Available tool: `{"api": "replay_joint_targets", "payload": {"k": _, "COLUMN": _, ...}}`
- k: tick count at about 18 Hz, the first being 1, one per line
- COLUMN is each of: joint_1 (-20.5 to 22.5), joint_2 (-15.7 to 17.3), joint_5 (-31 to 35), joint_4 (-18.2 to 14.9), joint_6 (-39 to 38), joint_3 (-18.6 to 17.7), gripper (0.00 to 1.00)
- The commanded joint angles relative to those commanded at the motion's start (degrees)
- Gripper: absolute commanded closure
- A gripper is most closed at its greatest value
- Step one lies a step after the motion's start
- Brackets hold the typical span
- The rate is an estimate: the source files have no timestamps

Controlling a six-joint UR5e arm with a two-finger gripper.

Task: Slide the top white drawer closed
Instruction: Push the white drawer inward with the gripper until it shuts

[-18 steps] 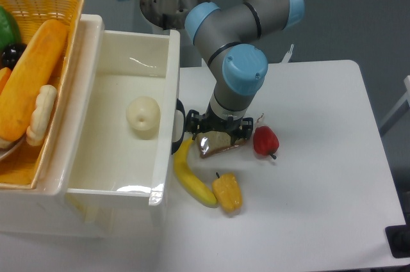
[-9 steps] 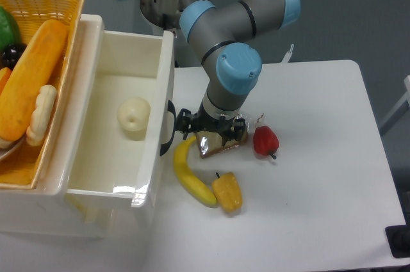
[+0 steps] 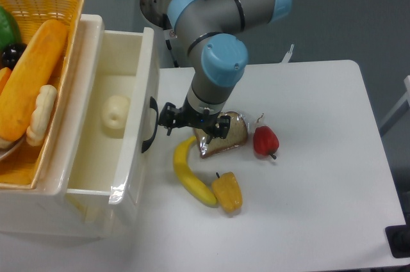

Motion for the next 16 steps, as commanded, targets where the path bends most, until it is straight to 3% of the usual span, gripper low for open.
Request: {"api": "replay_joint_targets", "payload": {"k": 16, "joint_1": -3.17, "joint_2": 0.0, "joint_5": -0.09, "joint_4": -0.26, "joint_6": -0.53, "joint_3": 0.0, "gripper": 0.0}}
